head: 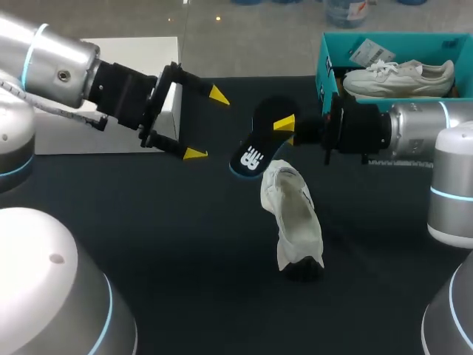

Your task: Take the shoe out of the shoebox, open the shoe tongue, remove and reinsert the insole, then place the shoe into the shoebox

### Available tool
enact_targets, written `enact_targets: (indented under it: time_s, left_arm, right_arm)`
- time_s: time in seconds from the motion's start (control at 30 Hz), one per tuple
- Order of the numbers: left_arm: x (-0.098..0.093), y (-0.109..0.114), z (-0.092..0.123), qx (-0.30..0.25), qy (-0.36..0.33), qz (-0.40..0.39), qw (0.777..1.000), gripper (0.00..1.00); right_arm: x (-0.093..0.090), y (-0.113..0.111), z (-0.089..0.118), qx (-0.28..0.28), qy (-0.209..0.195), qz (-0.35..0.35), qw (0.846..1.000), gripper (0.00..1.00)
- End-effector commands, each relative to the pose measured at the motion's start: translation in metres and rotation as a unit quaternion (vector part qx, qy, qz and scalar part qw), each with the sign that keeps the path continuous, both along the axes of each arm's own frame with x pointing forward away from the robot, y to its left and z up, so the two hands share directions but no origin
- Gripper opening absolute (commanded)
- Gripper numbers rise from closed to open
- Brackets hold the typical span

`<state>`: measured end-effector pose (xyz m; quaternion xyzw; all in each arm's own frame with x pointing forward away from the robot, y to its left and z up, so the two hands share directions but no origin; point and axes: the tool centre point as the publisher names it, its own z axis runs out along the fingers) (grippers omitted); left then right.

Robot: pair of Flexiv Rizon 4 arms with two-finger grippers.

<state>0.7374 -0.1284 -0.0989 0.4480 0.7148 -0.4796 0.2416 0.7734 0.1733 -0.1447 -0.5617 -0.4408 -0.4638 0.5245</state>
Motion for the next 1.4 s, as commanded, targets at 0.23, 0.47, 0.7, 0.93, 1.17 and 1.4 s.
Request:
enact_targets:
  time_s: [0.23,0.47,0.7,0.93,1.17,1.4]
  left_arm:
    - [0.006,-0.012,0.031,0.128,-0.018,-0.11,0.986,1.0]
    - [0.006,-0.012,0.031,0.128,-0.018,-0.11,0.986,1.0]
    - [0.006,-0.012,0.031,0.128,-0.018,-0.11,0.986,1.0]
    - [0.007,-0.014,0.036,0.16,-0.043,-0.113,0.98,1.0]
    - [0.022,-0.025,0.045,0.237,-0.069,-0.142,0.958,1.0]
    - [0.034,-0.039,0.041,0.276,-0.081,-0.154,0.945,1.0]
  right_arm:
    - [-0.001,0.0,0.0,-0.001,0.0,0.0,1.0,0.0]
    - [-0.001,0.0,0.0,-0.001,0.0,0.0,1.0,0.0]
    - [-0.001,0.0,0.0,-0.001,0.0,0.0,1.0,0.0]
    - [-0.008,0.001,-0.004,0.006,-0.008,0.015,1.0,0.0]
    - [-0.023,-0.003,-0.011,0.017,-0.014,0.036,0.999,0.0]
    - [-0.032,-0.001,-0.015,0.003,0.001,0.043,0.999,0.0]
